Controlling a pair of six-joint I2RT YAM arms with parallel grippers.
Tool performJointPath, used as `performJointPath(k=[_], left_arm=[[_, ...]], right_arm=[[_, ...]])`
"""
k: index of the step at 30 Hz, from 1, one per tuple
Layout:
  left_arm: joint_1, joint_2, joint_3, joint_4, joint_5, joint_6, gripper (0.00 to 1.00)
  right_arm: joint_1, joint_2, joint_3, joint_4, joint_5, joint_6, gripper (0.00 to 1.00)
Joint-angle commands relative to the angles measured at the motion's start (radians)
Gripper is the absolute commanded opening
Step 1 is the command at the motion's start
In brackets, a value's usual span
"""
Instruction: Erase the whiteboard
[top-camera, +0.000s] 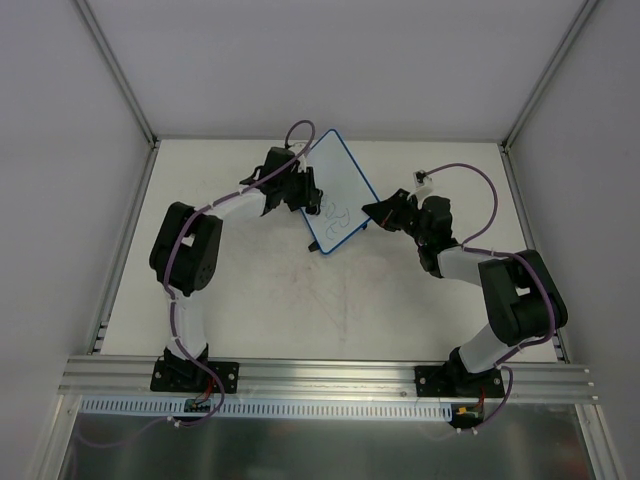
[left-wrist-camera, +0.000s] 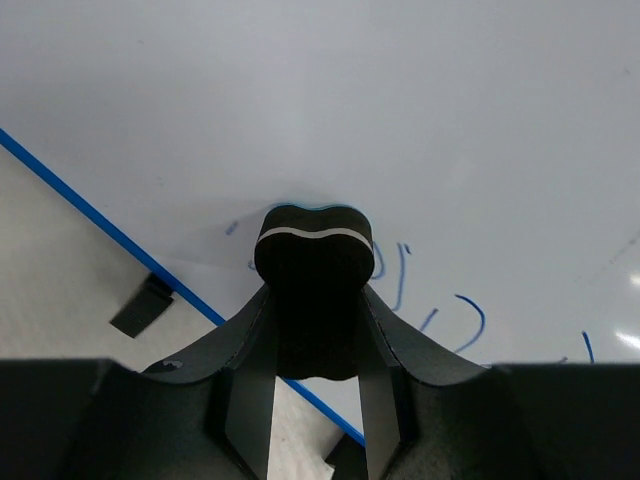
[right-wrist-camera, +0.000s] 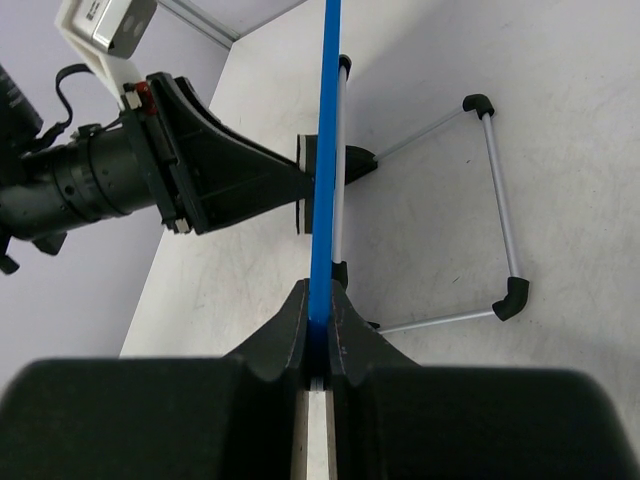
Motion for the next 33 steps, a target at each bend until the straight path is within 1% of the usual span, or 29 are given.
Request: performJointPath(k=[1, 4, 8, 12, 14, 17, 20, 23, 29, 32, 33], left_arm=[[-0.113, -0.049, -0.071, 0.041, 0.064, -0.022, 0.07], [-0.147, -0.061, -0.11, 0.069, 0.101, -0.039, 0.08], [-0.193, -0.074, -0.123, 0.083, 0.113, 0.033, 0.08], [-0.2, -0.049, -0.101, 0.089, 0.151, 0.064, 0.08], [-0.205, -0.035, -0.084, 0.089, 0.199, 0.073, 0.08], [-0.217, -0.026, -0.068, 0.09, 0.205, 0.102, 0.08], [-0.237, -0.031, -0.064, 0.087, 0.234, 0.15, 0.08], [-0.268, -0.061, -0.082, 0.084, 0.231, 0.203, 0.08], [-0.291, -0.092, -0.114, 0.084, 0.26, 0.274, 0.08], [-0.324, -0.097, -0.117, 0.077, 0.256, 0.32, 0.13], [-0.334, -0.097, -0.117, 0.068, 0.245, 0.37, 0.13]], right_arm=[[0.032, -0.005, 0.015, 0.07, -0.099, -0.067, 0.0], [0.032, -0.007, 0.014, 0.07, -0.099, -0.068, 0.0], [0.032, -0.005, 0.015, 0.07, -0.099, -0.07, 0.0], [0.031, -0.004, 0.014, 0.069, -0.101, -0.068, 0.0], [0.032, -0.004, 0.014, 0.07, -0.101, -0.068, 0.0], [0.032, -0.004, 0.015, 0.072, -0.101, -0.067, 0.0], [0.032, -0.004, 0.015, 0.072, -0.099, -0.068, 0.0], [0.032, -0.004, 0.014, 0.072, -0.099, -0.067, 0.0], [0.032, -0.001, 0.014, 0.075, -0.102, -0.065, 0.0], [0.032, 0.003, 0.017, 0.077, -0.104, -0.067, 0.0], [0.031, 0.003, 0.017, 0.077, -0.104, -0.065, 0.0]])
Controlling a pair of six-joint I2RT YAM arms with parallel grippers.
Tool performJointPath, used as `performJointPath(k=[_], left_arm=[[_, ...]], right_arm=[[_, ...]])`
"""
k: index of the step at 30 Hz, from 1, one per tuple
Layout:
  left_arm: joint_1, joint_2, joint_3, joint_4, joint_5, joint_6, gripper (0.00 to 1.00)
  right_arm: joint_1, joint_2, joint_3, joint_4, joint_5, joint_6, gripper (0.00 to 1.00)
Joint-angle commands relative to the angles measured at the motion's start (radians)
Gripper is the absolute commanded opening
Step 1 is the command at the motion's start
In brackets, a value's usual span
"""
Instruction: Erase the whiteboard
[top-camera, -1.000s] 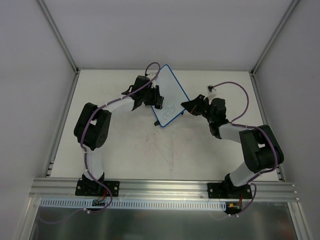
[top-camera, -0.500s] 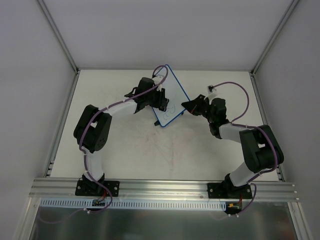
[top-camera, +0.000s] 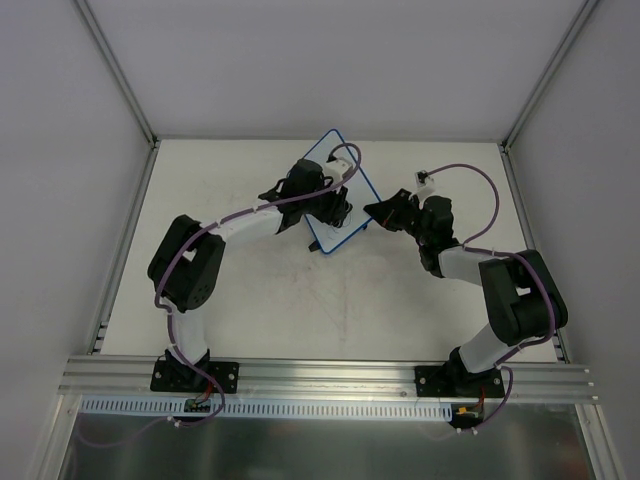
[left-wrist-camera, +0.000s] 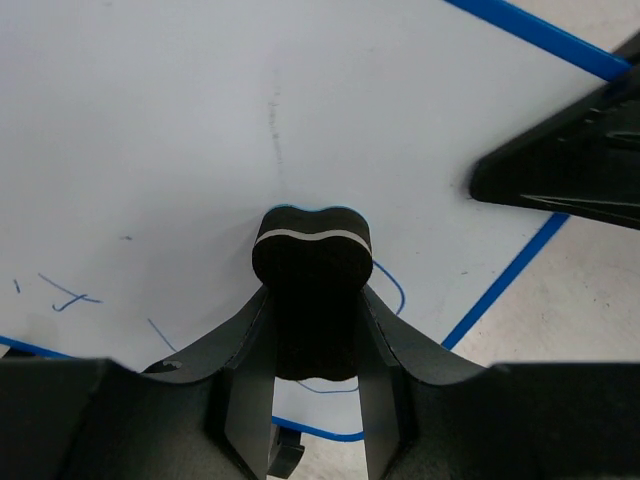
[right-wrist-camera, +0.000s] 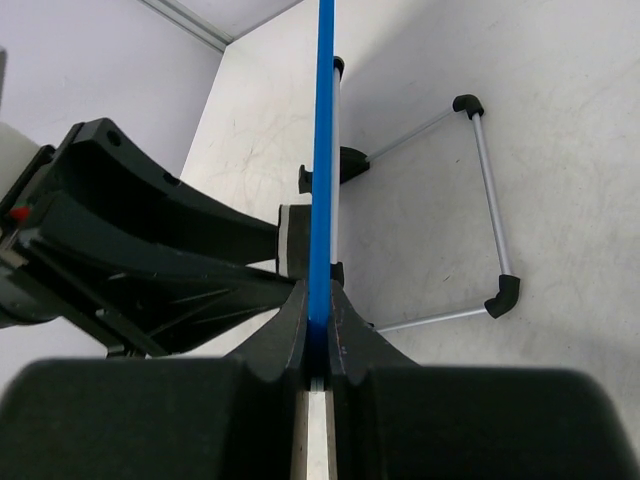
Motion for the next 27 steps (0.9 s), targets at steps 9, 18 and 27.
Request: performJointPath(k=[9, 18, 27], left_arm=[[-0.2, 0.056, 0.006, -0.074, 0.224, 0.155, 0.02], [-0.211, 0.07, -0.043, -0.082, 0.193, 0.093, 0.0], [-0.207, 0.079, -0.173, -0.013, 0.041, -0.094, 0.0]], right_arm=[[0.04, 0.006, 0.019, 0.083, -0.105, -0.067, 0.0], [0.036, 0.009, 0.023, 0.083, -0.106, -0.069, 0.0], [0.031, 0.006, 0.023, 0.083, -0.105, -0.07, 0.0]])
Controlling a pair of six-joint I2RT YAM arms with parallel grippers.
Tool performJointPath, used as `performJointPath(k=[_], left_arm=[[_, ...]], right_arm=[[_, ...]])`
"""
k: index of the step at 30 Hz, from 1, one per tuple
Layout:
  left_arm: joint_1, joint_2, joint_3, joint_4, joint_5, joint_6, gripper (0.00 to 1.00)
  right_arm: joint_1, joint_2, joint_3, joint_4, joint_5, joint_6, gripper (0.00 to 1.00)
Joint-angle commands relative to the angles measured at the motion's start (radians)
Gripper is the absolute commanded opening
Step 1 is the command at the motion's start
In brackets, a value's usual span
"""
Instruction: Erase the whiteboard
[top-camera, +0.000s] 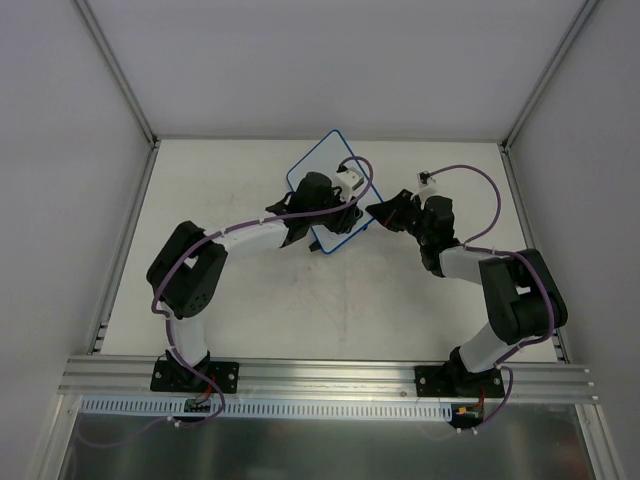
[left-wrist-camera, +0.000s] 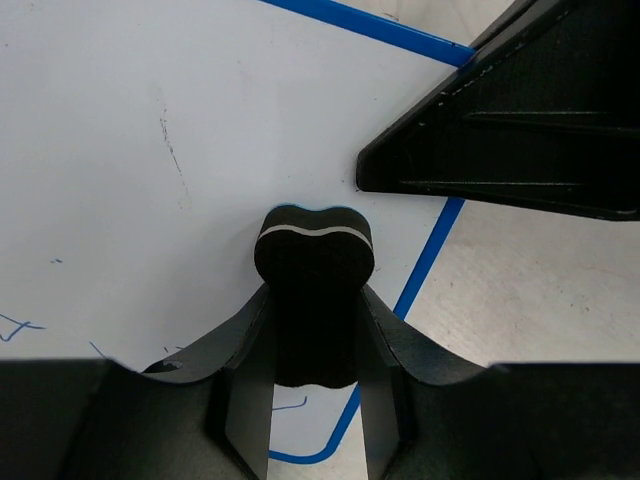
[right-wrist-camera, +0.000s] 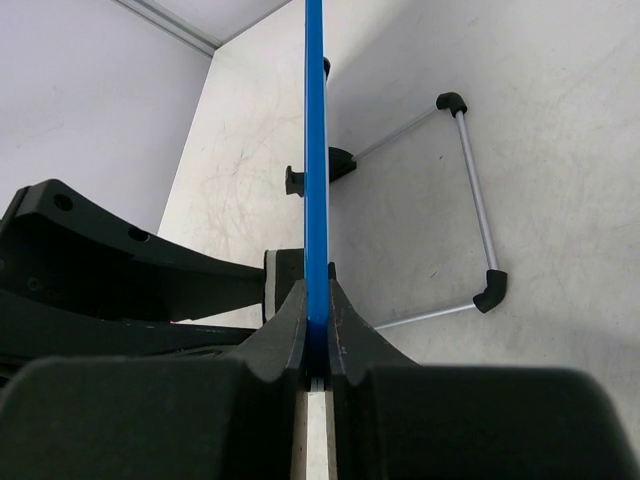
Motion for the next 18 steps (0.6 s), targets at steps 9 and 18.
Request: performJointPath(k=[9, 18], left_arm=[[-0.074, 0.103, -0.212, -0.001, 0.01, -0.326, 0.0], [0.145, 0.014, -0.338, 0.17, 0.149, -0.422, 0.0]], right_arm=[[0.04, -0.003, 0.021, 0.096, -0.114, -0.08, 0.0], [0.04, -0.003, 0.024, 0.096, -0.117, -0.079, 0.0]])
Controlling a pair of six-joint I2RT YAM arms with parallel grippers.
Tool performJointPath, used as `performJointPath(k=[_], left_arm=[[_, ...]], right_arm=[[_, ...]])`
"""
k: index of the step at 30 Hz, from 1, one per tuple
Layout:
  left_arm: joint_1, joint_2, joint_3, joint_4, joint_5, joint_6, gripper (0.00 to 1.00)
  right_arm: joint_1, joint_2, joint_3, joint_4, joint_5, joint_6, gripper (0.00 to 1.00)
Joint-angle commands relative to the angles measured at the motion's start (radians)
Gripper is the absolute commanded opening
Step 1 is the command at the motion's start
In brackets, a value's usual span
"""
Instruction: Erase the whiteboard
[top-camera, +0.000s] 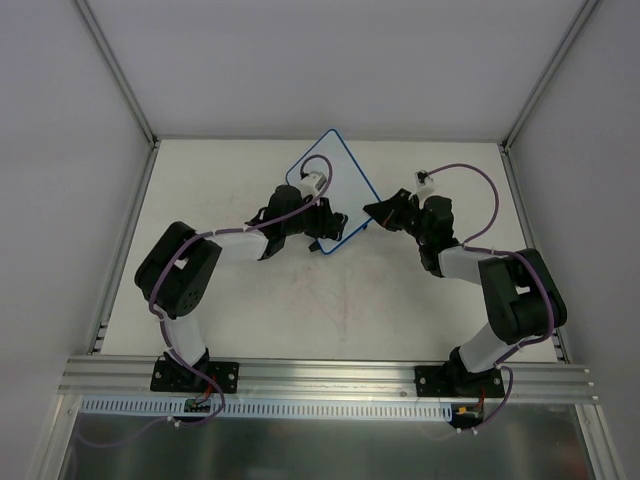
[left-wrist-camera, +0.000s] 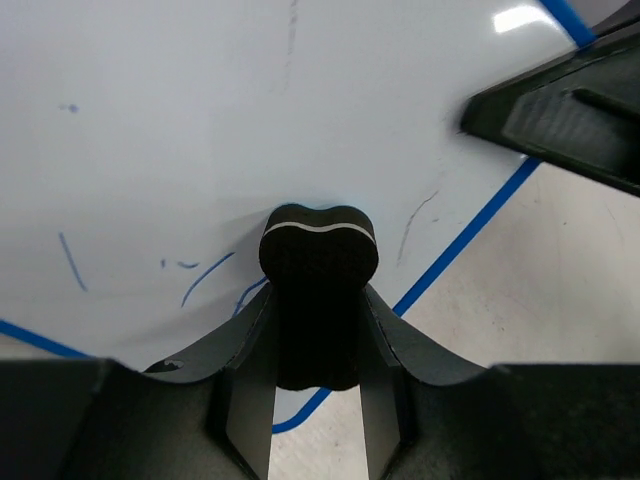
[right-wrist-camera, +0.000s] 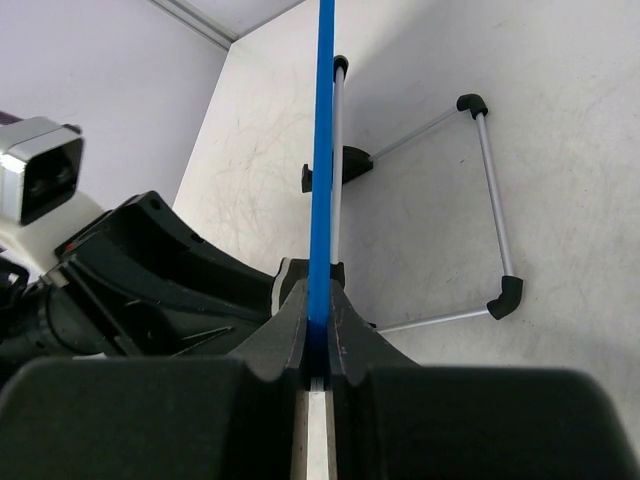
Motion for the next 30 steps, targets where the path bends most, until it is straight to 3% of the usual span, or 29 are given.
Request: performJointPath(k=[1, 10, 30], left_arm=[[0.051, 0.066, -0.048, -0.195, 0.076, -0.042, 0.0], [0.183, 0.167, 0.069, -0.224, 0.114, -0.048, 0.0], [0.341, 0.302, 0.461, -0.362, 0.119, -0.042, 0.02]], right_arm=[[0.035, -0.005, 0.023, 0.074, -0.094, -0.068, 0.0], [0.035, -0.003, 0.02, 0.074, -0.094, -0.067, 0.0], [0.035, 0.003, 0.025, 0.076, -0.099, -0.061, 0.0]])
